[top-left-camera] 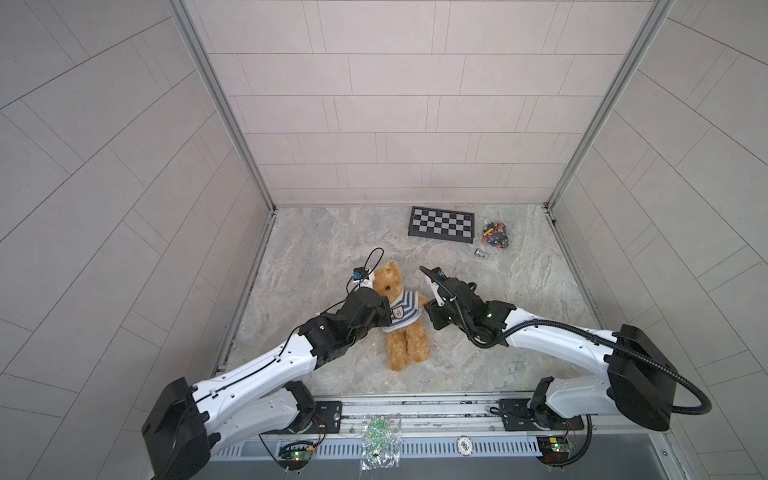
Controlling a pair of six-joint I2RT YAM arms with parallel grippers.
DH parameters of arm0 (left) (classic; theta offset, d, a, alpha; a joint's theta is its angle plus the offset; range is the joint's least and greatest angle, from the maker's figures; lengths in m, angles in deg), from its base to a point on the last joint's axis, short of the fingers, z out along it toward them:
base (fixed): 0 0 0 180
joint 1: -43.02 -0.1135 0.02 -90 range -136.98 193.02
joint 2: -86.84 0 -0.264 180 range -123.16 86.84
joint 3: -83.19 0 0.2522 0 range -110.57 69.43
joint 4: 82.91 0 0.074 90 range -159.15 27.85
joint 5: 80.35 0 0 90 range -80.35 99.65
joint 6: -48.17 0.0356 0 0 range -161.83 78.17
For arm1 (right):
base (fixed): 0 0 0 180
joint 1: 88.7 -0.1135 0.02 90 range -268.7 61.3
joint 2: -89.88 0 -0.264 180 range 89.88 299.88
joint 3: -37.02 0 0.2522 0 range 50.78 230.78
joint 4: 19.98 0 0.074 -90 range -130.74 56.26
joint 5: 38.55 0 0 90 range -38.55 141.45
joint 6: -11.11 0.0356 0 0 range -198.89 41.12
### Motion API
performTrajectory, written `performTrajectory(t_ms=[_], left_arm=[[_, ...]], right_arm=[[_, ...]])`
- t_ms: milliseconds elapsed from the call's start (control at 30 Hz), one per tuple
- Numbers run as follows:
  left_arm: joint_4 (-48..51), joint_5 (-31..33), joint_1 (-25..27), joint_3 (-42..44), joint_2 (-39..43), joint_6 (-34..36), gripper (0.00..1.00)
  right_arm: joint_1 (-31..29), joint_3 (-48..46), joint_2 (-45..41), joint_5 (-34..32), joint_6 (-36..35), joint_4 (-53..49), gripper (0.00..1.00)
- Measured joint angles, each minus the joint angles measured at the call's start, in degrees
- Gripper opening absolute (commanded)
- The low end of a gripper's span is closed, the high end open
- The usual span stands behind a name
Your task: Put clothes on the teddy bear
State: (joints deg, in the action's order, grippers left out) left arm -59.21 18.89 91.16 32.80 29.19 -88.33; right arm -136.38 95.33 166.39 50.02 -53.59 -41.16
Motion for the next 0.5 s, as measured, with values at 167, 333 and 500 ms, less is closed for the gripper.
performTrajectory(t_ms=[167,333,500], left_arm=[[0.0,0.1,0.0,0.0,0.0,0.0,0.00],[0.0,0.1,0.0,0.0,0.0,0.0,0.00],[-0.1,0.1,0.0,0.0,-0.8,0.4,0.00]], right_arm=[[0.0,1.8,-2.8,0.0,0.0,-1.4,0.33],[0.0,4.1,-4.9,0.0,-0.3,-1.4,0.34],[0.0,4.2,-6.0,-0.5,-0.5,-1.9,0.35]])
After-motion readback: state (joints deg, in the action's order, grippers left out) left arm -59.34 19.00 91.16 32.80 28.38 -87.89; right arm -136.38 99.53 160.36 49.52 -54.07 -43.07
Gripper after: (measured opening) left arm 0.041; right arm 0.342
